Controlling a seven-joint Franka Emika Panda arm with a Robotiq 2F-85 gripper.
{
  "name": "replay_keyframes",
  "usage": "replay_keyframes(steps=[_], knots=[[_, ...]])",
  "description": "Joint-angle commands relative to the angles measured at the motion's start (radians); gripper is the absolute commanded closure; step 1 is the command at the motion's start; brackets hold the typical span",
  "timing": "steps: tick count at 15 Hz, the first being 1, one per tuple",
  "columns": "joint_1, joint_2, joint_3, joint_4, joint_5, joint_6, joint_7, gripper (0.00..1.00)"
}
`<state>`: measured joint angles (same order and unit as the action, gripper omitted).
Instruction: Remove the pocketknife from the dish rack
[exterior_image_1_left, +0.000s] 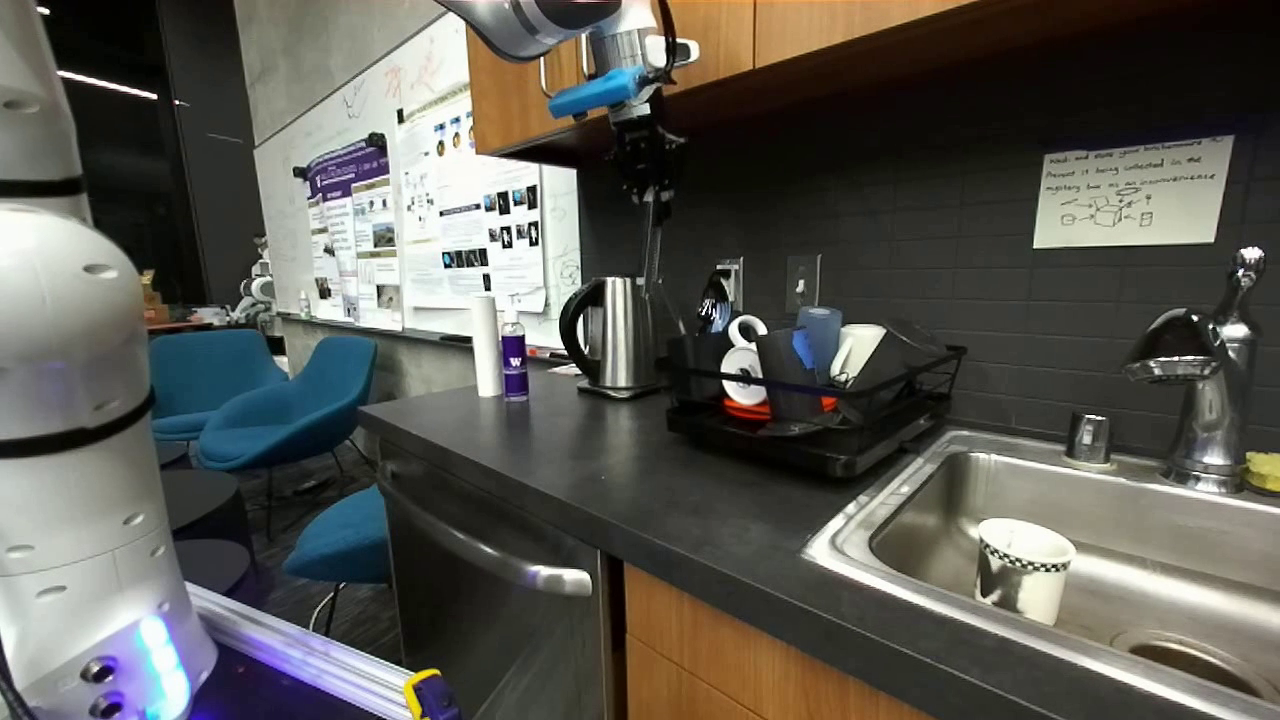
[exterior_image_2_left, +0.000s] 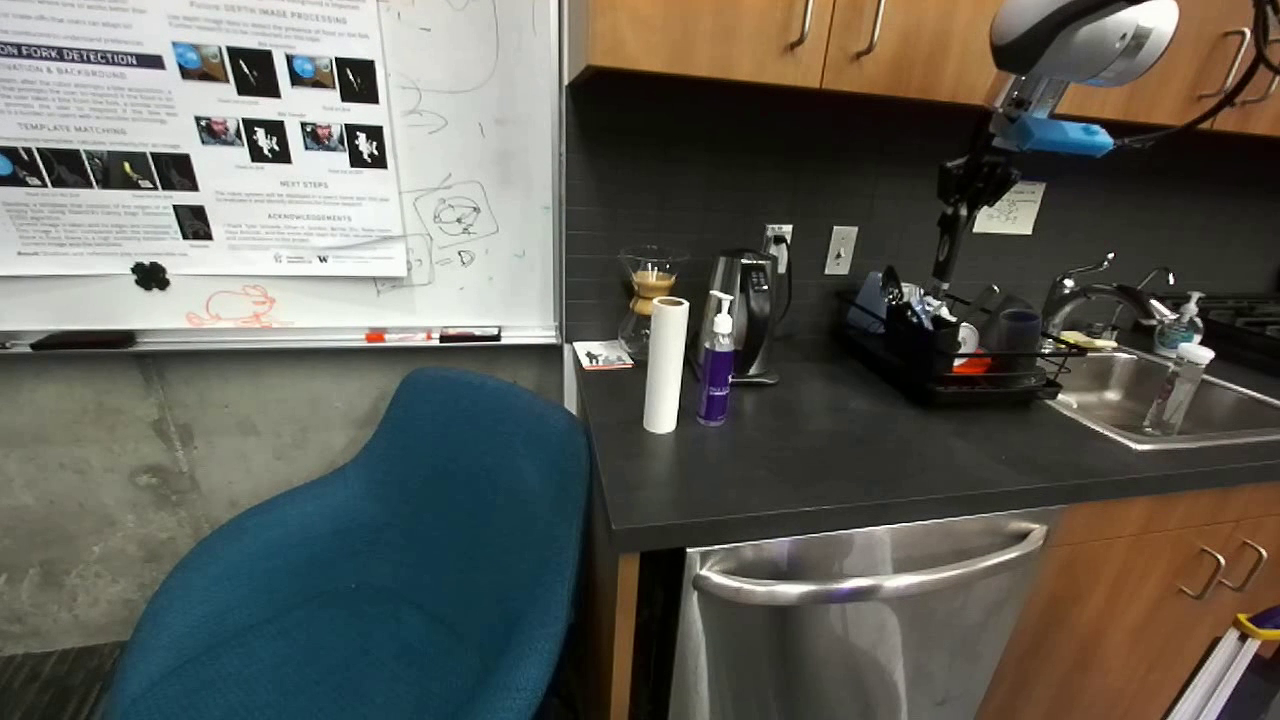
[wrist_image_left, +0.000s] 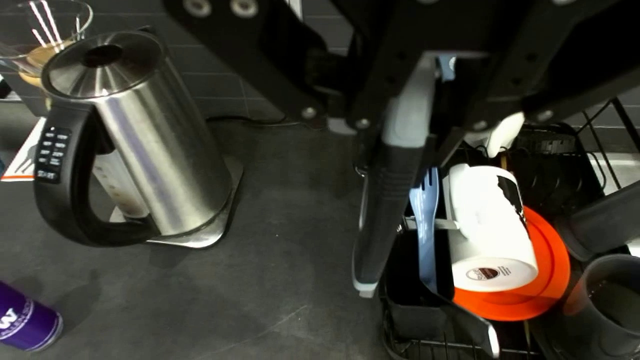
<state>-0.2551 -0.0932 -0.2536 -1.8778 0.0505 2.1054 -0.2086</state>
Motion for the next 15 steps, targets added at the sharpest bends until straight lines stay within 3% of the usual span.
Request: replay_keyframes(steps=[1, 7, 15], knots=[[0.017, -0.071, 0.000, -0.022, 0.018, -0.067, -0.028, 0.95], [0.062, -0.151, 0.030, -0.159, 0.011, -0.049, 0.011, 0.95], [0.113, -0.226, 0.120, -0.451, -0.040, 0.160, 0.129, 0.95]])
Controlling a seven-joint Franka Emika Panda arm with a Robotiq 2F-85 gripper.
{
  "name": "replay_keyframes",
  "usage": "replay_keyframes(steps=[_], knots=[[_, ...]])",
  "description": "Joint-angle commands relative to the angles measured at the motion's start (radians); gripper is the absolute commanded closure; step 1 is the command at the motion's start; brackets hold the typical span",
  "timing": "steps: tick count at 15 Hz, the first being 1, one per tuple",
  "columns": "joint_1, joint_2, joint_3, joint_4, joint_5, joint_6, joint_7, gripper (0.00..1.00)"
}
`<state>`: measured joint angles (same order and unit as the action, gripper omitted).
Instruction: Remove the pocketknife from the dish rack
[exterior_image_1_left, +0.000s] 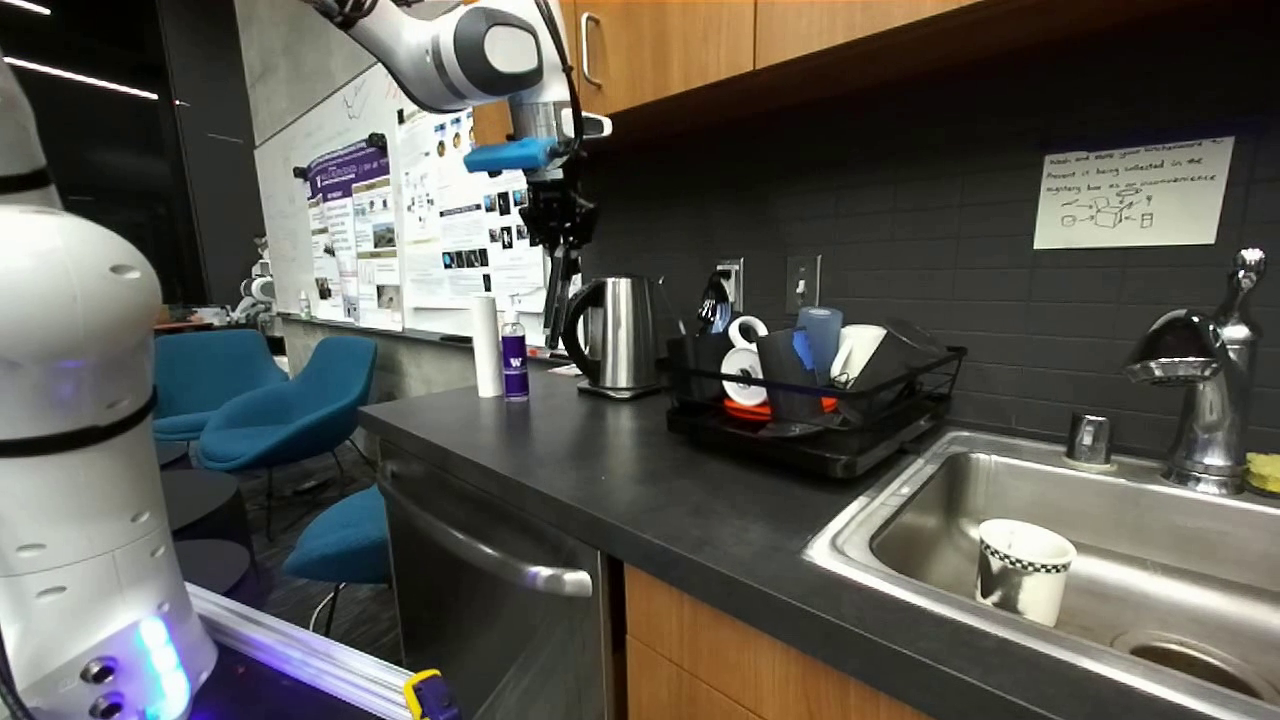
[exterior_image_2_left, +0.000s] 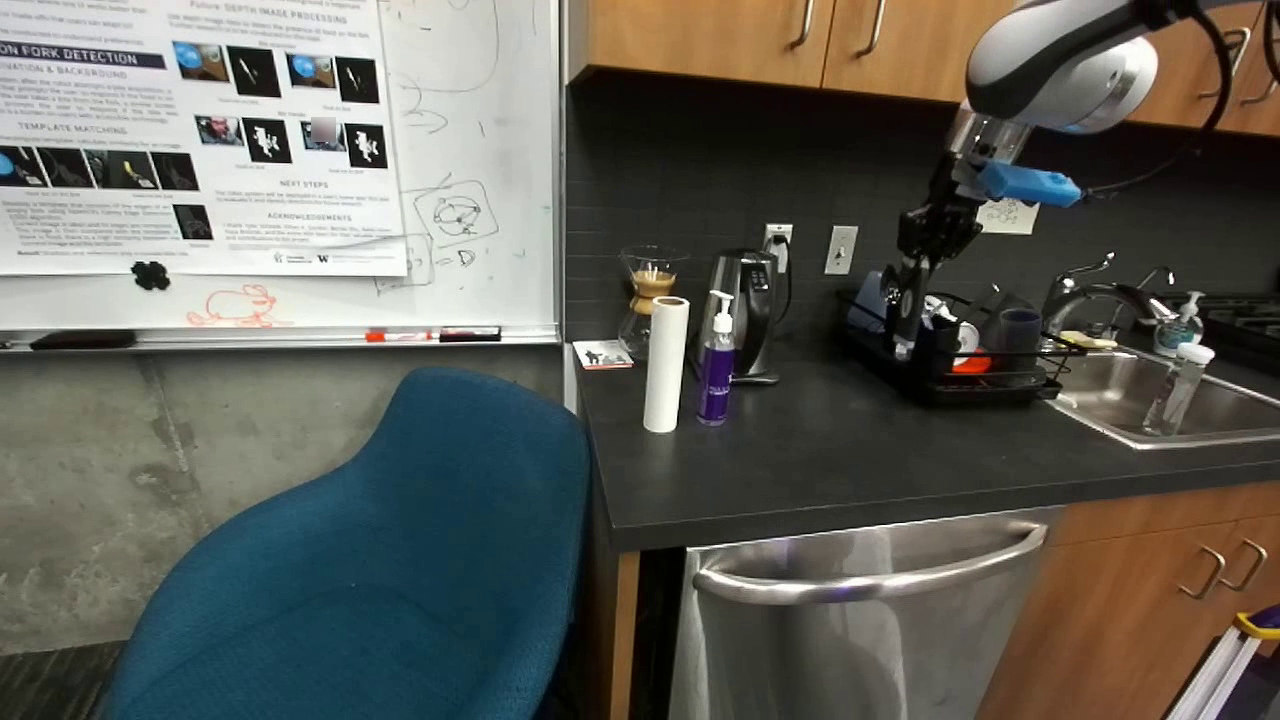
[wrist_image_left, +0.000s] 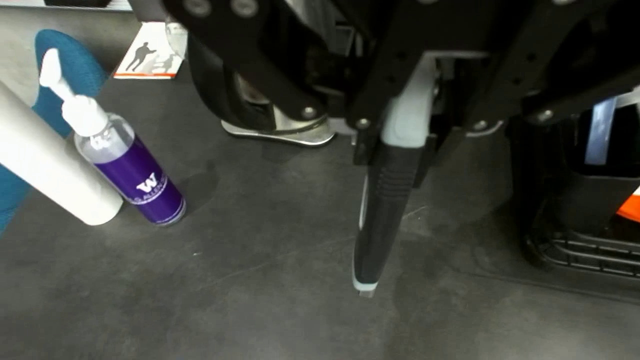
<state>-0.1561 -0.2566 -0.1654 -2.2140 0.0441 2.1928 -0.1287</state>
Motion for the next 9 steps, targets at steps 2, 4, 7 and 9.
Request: replay_keyframes(steps=[2, 4, 7, 9], knots=[[0.023, -0.072, 0.059, -0.183, -0.063, 0.126, 0.075, 0.95], [0.030, -0.078, 0.087, -0.241, -0.107, 0.177, 0.100, 0.95], [0.037, -0.079, 0.132, -0.310, -0.182, 0.252, 0.156, 0.95], [0.040, -0.071, 0.162, -0.339, -0.224, 0.292, 0.198, 0.95]])
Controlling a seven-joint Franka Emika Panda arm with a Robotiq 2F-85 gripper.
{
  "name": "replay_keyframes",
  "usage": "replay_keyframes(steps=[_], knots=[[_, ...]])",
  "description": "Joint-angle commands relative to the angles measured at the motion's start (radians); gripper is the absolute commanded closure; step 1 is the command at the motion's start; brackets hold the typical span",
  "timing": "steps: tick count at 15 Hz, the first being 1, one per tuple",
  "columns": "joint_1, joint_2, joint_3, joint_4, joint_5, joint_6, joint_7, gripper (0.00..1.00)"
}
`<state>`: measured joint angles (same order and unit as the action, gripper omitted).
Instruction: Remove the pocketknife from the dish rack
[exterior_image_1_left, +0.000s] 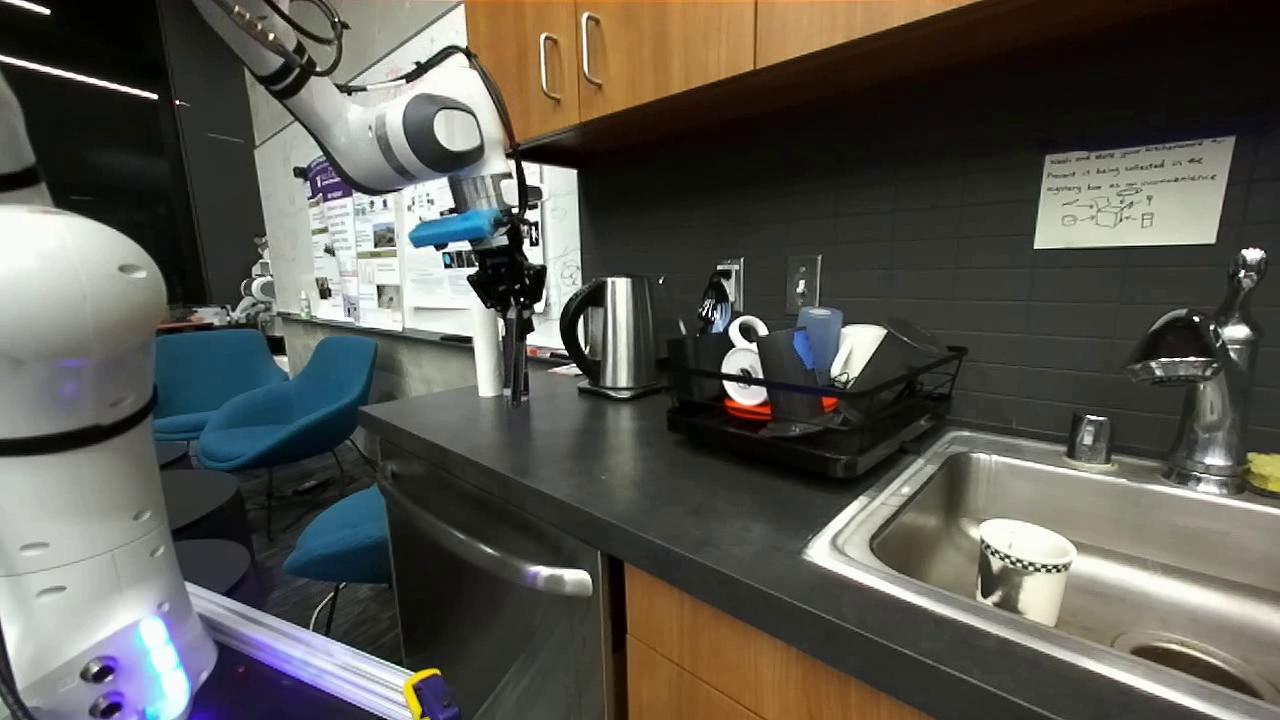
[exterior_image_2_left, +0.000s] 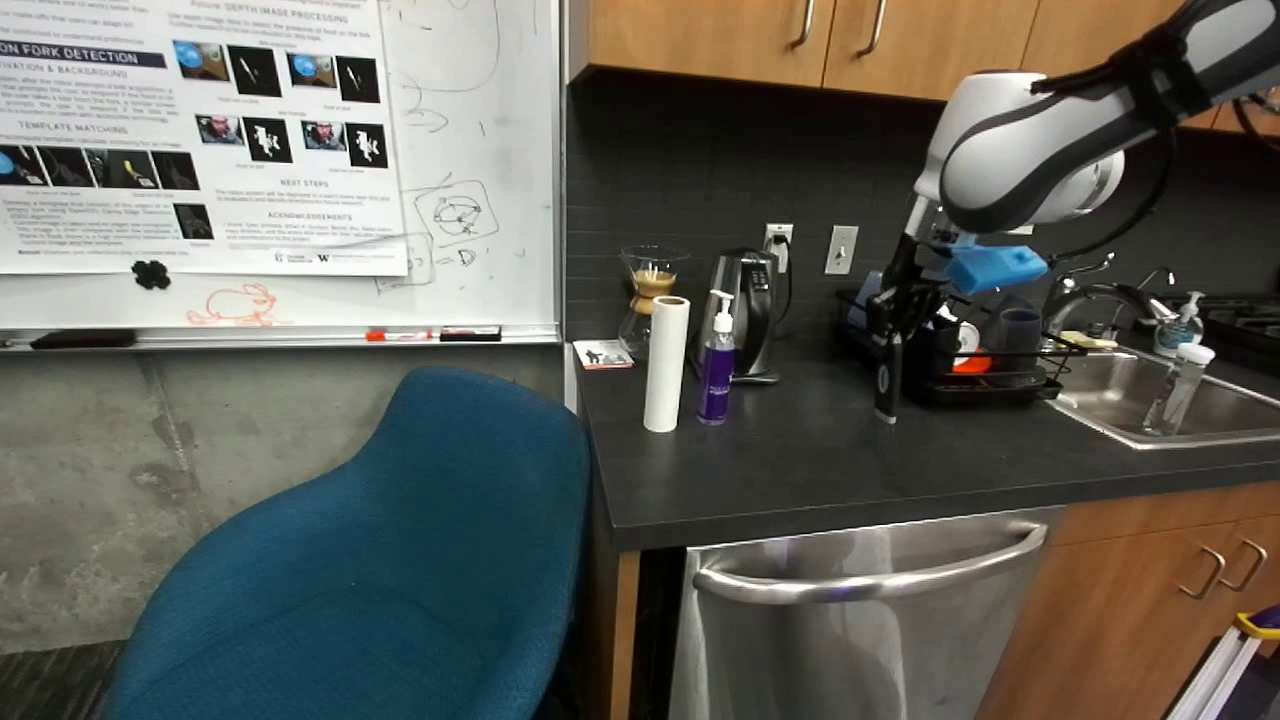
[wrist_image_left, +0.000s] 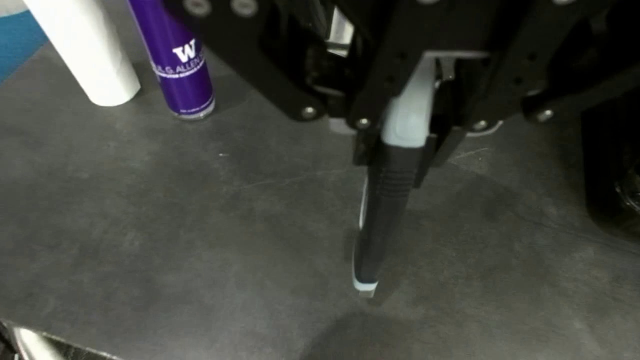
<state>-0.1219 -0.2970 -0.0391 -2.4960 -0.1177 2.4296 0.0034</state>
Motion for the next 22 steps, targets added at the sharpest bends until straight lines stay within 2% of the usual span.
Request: replay_keyframes(steps=[1, 12, 17, 22], knots=[[0.007, -0.026, 0.049, -0.070, -0.084, 0.076, 0.087, 0.95], [-0.023, 0.008, 0.218, -0.132, -0.417, 0.225, 0.379, 0.95], [-0.034, 0.049, 0.277, -0.105, -0.568, 0.213, 0.573, 0.95], [-0.050, 0.111, 0.330, -0.062, -0.661, 0.185, 0.725, 0.95]])
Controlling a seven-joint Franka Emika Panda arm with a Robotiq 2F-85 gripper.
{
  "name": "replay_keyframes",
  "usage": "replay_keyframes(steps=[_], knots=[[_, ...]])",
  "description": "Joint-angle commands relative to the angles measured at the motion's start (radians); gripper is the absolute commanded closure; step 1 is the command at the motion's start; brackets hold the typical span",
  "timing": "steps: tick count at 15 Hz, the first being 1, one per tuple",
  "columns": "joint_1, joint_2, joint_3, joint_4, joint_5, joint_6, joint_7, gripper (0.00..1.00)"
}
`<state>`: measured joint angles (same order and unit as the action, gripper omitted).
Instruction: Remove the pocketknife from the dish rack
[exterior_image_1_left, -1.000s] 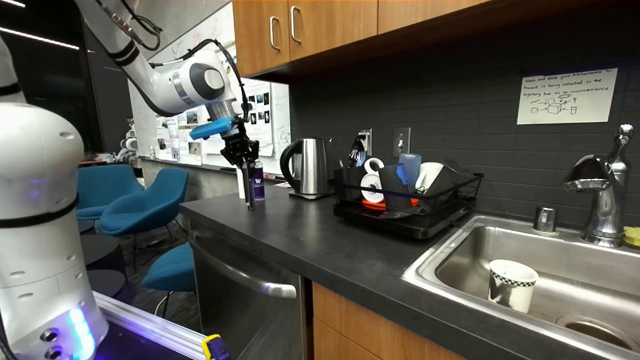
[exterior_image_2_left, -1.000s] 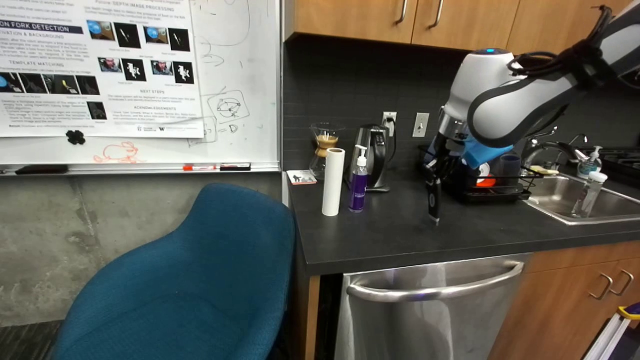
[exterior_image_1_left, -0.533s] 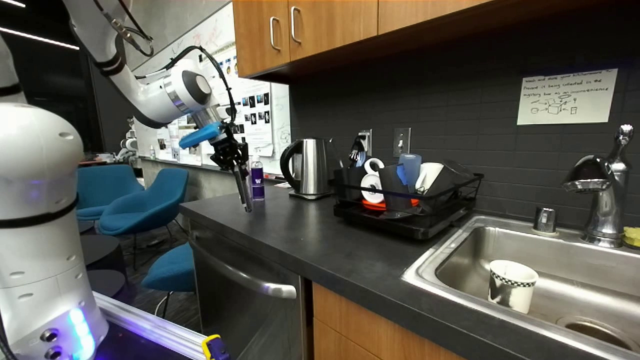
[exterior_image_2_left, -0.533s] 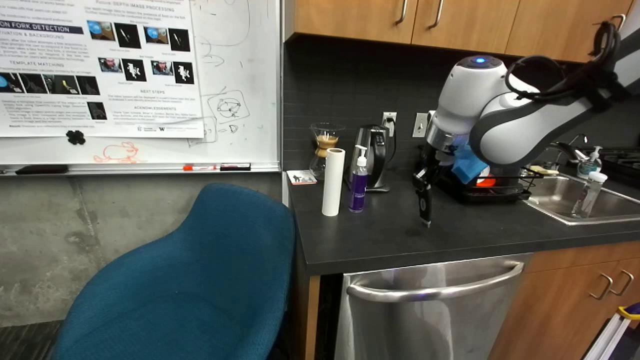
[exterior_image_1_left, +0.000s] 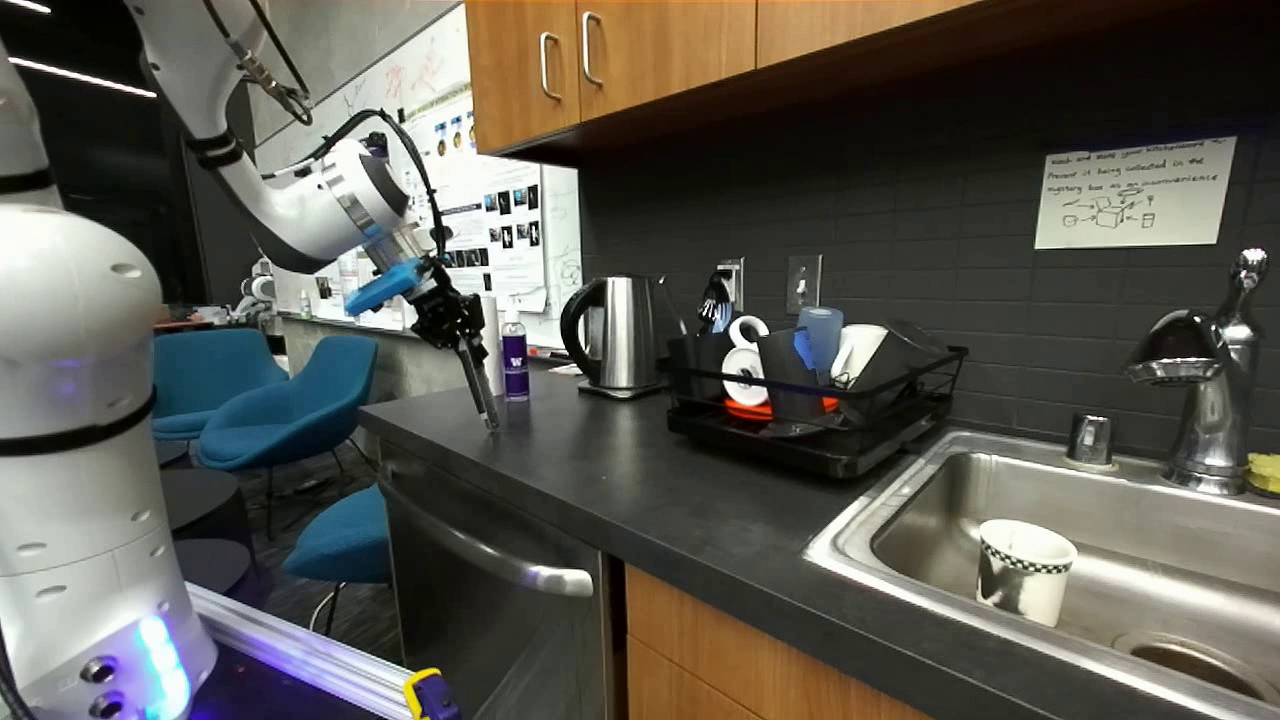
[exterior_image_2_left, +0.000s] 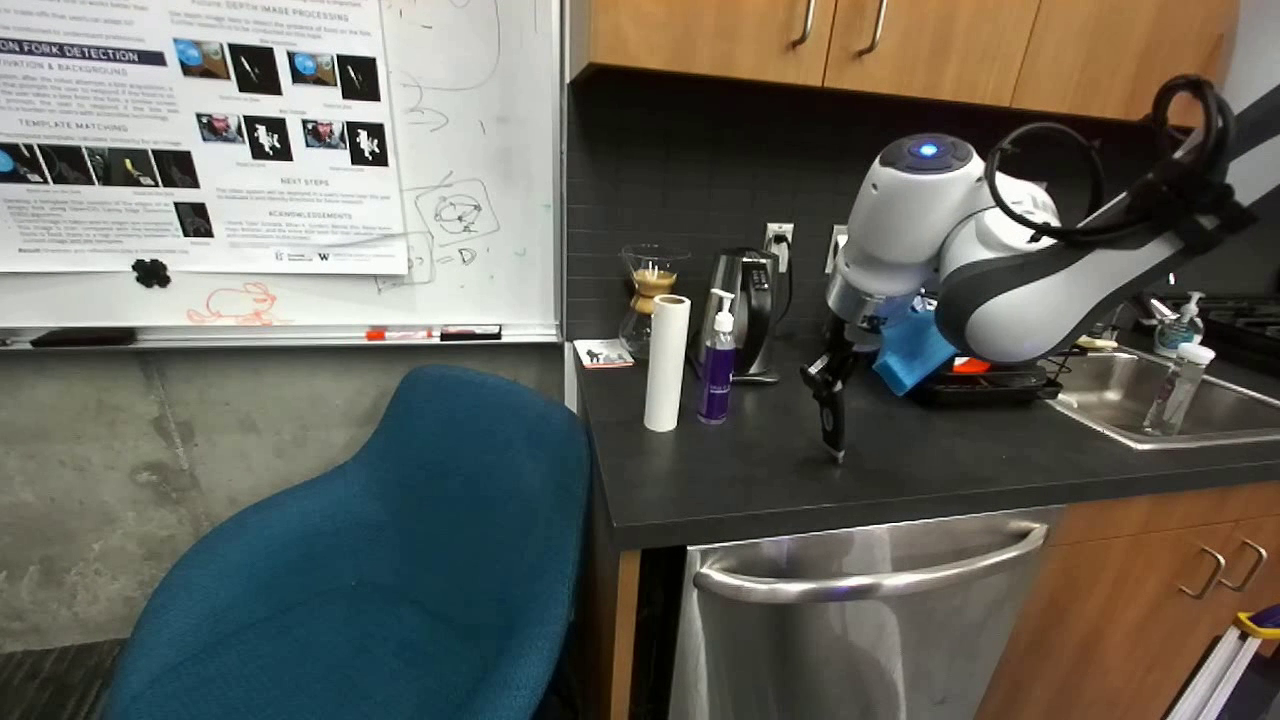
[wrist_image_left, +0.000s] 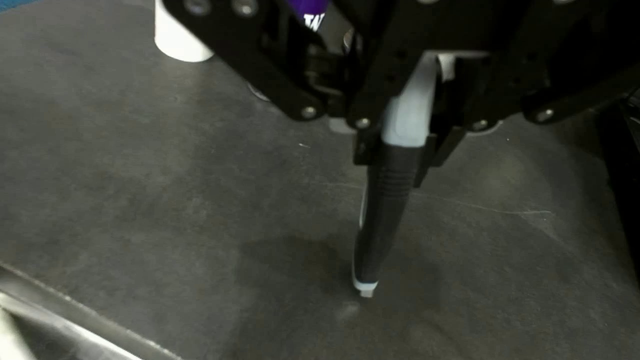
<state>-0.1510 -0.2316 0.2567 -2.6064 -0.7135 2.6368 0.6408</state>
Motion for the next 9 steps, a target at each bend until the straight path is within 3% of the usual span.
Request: replay_keyframes(steps=[1, 4, 5, 6, 9], knots=[[-0.023, 0.059, 0.041, 0.061, -0.085, -0.028, 0.113, 0.95], [-0.019, 0.098, 0.057, 0.096, -0.131, -0.051, 0.175, 0.95], [-0.016, 0.109, 0.060, 0.107, -0.137, -0.060, 0.186, 0.83], [-0.013, 0.116, 0.062, 0.114, -0.142, -0.068, 0.193, 0.65], [-0.010, 0.143, 0.067, 0.135, -0.132, -0.084, 0.197, 0.43]])
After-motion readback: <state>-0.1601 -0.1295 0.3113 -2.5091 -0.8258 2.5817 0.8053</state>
